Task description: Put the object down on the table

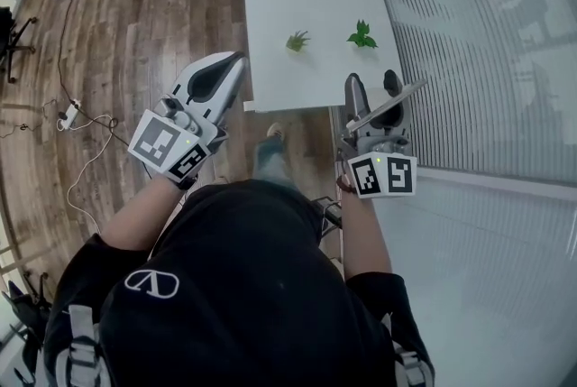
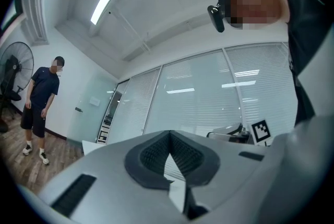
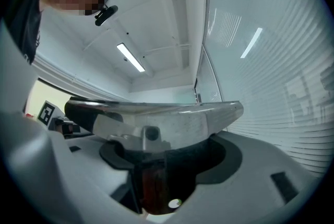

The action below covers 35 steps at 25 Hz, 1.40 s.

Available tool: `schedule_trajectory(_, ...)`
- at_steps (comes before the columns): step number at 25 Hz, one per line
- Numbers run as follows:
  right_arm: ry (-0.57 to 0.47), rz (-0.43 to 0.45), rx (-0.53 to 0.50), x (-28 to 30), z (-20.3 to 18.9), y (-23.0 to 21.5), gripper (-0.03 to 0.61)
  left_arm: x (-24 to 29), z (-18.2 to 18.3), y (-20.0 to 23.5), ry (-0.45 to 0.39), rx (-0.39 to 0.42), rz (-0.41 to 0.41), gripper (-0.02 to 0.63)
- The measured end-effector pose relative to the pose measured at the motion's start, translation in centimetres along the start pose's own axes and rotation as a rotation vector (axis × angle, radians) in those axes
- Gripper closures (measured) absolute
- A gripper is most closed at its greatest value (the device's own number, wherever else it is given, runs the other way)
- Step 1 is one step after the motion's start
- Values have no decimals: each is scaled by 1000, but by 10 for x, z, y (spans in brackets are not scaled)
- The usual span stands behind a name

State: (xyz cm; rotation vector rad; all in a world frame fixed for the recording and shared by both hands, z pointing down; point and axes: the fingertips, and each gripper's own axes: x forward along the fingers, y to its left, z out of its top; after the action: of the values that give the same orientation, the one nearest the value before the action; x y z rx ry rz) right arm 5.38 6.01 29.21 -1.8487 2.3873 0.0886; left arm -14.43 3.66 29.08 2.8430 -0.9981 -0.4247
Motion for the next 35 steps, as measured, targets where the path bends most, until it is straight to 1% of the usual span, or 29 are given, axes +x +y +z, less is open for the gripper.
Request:
schedule_trajectory(3, 7, 37, 16, 38, -17, -32, 264, 39, -10, 19, 1, 18, 31, 609)
schedule_trajectory(6, 14, 73, 33, 79, -32, -81, 264, 96, -23, 33, 1, 41, 64, 609)
schedule_trajectory(10, 24, 145, 50, 129, -48, -141, 264, 170, -41, 45, 18, 77, 117, 609)
schedule_trajectory(13, 33, 186, 69, 162, -55, -167, 264, 207, -48, 55, 27, 93, 148, 609)
schedule_trajectory(16, 51, 216, 81, 194, -74, -189, 264, 236, -58, 70, 25, 107, 173, 609)
schedule_trajectory(20, 73, 230, 98, 224, -99, -208, 264, 264, -72, 92, 32, 123, 188, 609)
schedule_trajectory(24, 91, 223, 100, 248, -118, -217, 264, 284, -78, 114, 24, 119, 184, 609)
schedule_trajectory(28, 99, 207, 74, 270, -115, -218, 265, 301, -78, 126, 29, 116, 157, 609)
schedule_trajectory(31, 110, 204, 68, 284, -119, -215, 264, 310, -84, 134, 40, 89, 144, 609)
schedule_trajectory(33, 138, 204, 64, 296, -137, -215, 264, 313, -90, 136, 39, 72, 138, 609)
schedule_trajectory(35, 183, 199, 67, 313, -166, -215, 265, 313, -94, 138, 37, 54, 131, 609)
